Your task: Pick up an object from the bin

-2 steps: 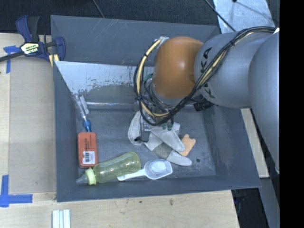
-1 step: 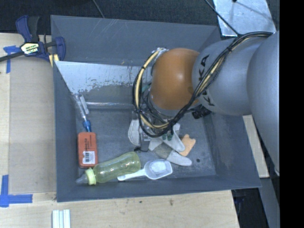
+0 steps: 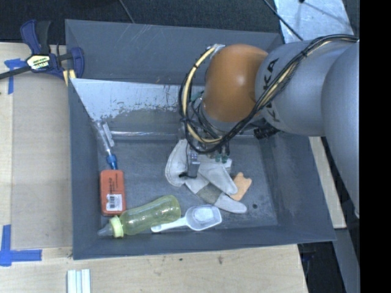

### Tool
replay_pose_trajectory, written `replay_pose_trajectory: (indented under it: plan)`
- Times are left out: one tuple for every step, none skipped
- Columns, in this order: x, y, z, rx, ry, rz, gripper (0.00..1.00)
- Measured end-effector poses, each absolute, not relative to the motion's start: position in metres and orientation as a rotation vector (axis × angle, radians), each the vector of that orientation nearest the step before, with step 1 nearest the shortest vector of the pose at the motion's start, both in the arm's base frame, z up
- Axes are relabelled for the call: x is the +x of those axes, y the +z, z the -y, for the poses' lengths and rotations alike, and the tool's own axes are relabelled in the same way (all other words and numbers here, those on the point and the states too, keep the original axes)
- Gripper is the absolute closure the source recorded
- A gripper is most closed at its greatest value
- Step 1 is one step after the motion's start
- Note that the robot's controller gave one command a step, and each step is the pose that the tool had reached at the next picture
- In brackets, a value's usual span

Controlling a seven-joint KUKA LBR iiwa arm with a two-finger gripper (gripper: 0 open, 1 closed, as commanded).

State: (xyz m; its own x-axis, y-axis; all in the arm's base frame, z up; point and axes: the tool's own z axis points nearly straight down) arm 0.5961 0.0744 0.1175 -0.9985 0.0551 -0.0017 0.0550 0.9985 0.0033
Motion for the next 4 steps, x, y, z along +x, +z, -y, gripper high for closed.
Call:
replay_pose_trajectory:
  plan:
    - [0.617, 0.117, -0.052, 0.108, -0.003, -3.132, 0.00]
    - [0.601, 0.093, -0.028, 0.141, 0.002, -3.133, 0.00]
    - [0.582, 0.072, -0.021, 0.125, 0.003, -3.132, 1.00]
    - [0.582, 0.072, -0.021, 0.126, 0.003, -3.132, 1.00]
